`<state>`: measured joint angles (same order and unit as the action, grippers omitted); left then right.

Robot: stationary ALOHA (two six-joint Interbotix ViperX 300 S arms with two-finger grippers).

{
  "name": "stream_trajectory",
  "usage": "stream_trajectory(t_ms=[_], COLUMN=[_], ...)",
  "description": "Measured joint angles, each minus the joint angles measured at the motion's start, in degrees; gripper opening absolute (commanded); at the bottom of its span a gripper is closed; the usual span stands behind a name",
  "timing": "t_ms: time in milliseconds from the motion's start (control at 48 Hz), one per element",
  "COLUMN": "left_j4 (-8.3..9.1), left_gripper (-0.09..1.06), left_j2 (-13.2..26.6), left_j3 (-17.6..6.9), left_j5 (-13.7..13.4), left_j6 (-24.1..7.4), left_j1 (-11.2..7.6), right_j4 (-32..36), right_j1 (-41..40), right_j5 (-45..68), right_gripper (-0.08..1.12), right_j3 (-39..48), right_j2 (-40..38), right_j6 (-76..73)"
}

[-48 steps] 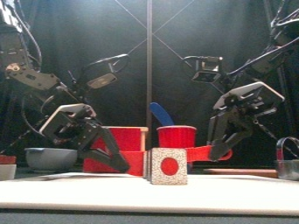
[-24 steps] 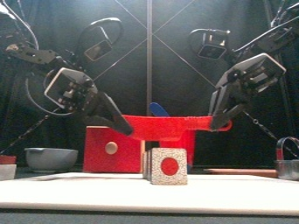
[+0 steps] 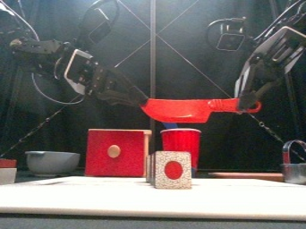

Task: Place sushi on board then cut the sushi with the knife then place the pieces on the plate
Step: Cut the sushi into 4 pieces

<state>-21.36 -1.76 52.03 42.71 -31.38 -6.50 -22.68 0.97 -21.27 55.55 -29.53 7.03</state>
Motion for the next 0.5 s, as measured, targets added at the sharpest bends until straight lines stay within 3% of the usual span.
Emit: stream_trajectory(t_ms=[229,500], left_j4=[0.00,0.09], left_gripper=[0.89,0.89], left_j2=[-0.09,-0.09], left_j3=[0.70,1.93], left_j5=[4.48,5.10], left_j6=[0.00,0.00], left_j1=[0.00,0.00], right_j4=[-14.15,-29.27], right_j1=[-1.67,-4.22], right_j5=[-3.43,-4.92], right_gripper=[0.34,0.34], right_j3=[4.04,8.17], right_j2=[-5.27,-11.34], right_j6=[-0.09,-3.69])
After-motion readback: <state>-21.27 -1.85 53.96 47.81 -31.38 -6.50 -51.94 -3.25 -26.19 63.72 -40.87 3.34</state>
